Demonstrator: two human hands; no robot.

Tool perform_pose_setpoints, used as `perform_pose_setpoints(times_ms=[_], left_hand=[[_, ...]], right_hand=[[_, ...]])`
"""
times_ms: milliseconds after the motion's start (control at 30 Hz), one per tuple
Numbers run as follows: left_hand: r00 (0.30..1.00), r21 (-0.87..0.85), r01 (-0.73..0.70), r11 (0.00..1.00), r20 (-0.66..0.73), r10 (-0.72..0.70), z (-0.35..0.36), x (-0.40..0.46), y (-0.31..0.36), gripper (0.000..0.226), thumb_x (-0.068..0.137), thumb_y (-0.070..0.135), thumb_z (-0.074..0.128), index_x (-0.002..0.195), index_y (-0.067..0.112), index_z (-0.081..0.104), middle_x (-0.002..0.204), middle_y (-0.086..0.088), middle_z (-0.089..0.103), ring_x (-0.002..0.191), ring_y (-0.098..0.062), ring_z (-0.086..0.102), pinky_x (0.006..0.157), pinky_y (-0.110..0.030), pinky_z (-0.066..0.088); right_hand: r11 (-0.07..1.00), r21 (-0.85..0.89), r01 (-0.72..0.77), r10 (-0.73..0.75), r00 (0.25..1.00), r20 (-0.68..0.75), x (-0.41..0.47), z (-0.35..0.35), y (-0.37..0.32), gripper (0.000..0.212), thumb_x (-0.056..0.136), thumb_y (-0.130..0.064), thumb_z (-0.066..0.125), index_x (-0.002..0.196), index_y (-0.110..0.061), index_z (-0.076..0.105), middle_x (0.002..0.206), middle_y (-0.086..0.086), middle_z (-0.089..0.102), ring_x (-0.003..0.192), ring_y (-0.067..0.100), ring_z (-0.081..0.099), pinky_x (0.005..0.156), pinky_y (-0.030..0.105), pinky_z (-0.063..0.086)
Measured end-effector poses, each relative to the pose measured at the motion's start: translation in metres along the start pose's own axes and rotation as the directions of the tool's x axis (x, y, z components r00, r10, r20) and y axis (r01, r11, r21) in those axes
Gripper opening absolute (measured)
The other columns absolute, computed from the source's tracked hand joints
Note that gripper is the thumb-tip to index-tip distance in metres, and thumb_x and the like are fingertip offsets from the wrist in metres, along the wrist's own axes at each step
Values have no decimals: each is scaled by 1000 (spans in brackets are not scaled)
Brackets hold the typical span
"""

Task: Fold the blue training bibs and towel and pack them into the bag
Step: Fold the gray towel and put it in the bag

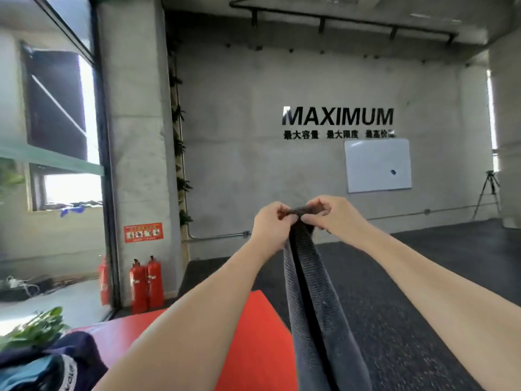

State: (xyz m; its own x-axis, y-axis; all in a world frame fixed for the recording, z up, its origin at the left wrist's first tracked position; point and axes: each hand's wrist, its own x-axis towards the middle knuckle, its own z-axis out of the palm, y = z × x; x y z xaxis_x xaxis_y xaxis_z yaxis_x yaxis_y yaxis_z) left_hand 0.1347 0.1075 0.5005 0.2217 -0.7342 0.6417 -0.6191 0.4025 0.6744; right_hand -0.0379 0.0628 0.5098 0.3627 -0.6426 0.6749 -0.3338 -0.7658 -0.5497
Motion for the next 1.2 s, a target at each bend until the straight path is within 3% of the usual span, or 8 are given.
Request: perform_pose_setpoints(times_ms=[133,233,400,500,567,767,967,1200], left_hand=[[998,-6,-36,999,-55,36,-67,8,21,10,88,14,72,97,14,70,95,-2,75,90,-15,70,86,-31,55],[999,-65,-51,997,-19,50,-110,3,36,18,86,13,78,101,8,69,86,-2,73,67,-6,64,63,-20,51],[996,-10,-79,997,-27,79,-161,-6,53,16,84,16,81,93,9,71,77,-7,72,60,-15,61,56,-24,52],[993,65,-72,995,-94,78,-177,-9,56,8,87,12,76,90,11,70,76,-6,70,56,-15,59,53,-24,51],[988,106,-58,993,-140,72,-185,-9,55,6,89,13,74,89,12,69,80,-9,72,52,-13,59,51,-24,50],[969,159,-6,987,-244,45,-215,-2,36,5,94,23,69,95,18,69,93,-3,74,85,-23,70,81,-39,58],[932,164,114,980,-360,-48,-259,8,-15,4,96,23,66,97,20,67,98,-2,72,94,-22,68,89,-40,56],[897,189,296,936,-393,-204,-280,23,-132,6,95,17,65,99,13,69,97,-9,72,94,-28,68,89,-47,57]], right_hand=[[988,150,-21,14,999,47,23,7,-49,15,91,-24,75,97,-11,71,74,6,63,62,15,52,52,26,40],[973,229,35,-42,999,27,35,21,-86,14,95,-18,69,102,-6,66,72,12,66,55,16,54,45,27,37],[966,230,120,-136,989,53,43,51,-136,6,99,-15,61,101,-9,59,83,27,68,47,21,51,38,24,34],[960,266,91,-114,991,73,43,65,-146,13,100,-20,63,102,-8,57,65,17,64,46,20,52,37,26,38],[946,324,32,-96,979,181,39,71,-142,21,97,-24,67,102,-6,59,68,10,63,47,19,52,39,27,40],[949,260,-178,-28,773,634,27,79,-95,29,89,-31,77,112,-14,73,88,2,69,56,12,51,50,24,43],[965,126,-229,103,778,620,48,94,-47,34,84,-25,81,108,-4,69,62,-4,57,49,10,46,47,25,36],[955,119,-270,151,792,591,96,159,11,21,91,-11,73,106,2,67,72,3,65,54,12,58,46,24,46]])
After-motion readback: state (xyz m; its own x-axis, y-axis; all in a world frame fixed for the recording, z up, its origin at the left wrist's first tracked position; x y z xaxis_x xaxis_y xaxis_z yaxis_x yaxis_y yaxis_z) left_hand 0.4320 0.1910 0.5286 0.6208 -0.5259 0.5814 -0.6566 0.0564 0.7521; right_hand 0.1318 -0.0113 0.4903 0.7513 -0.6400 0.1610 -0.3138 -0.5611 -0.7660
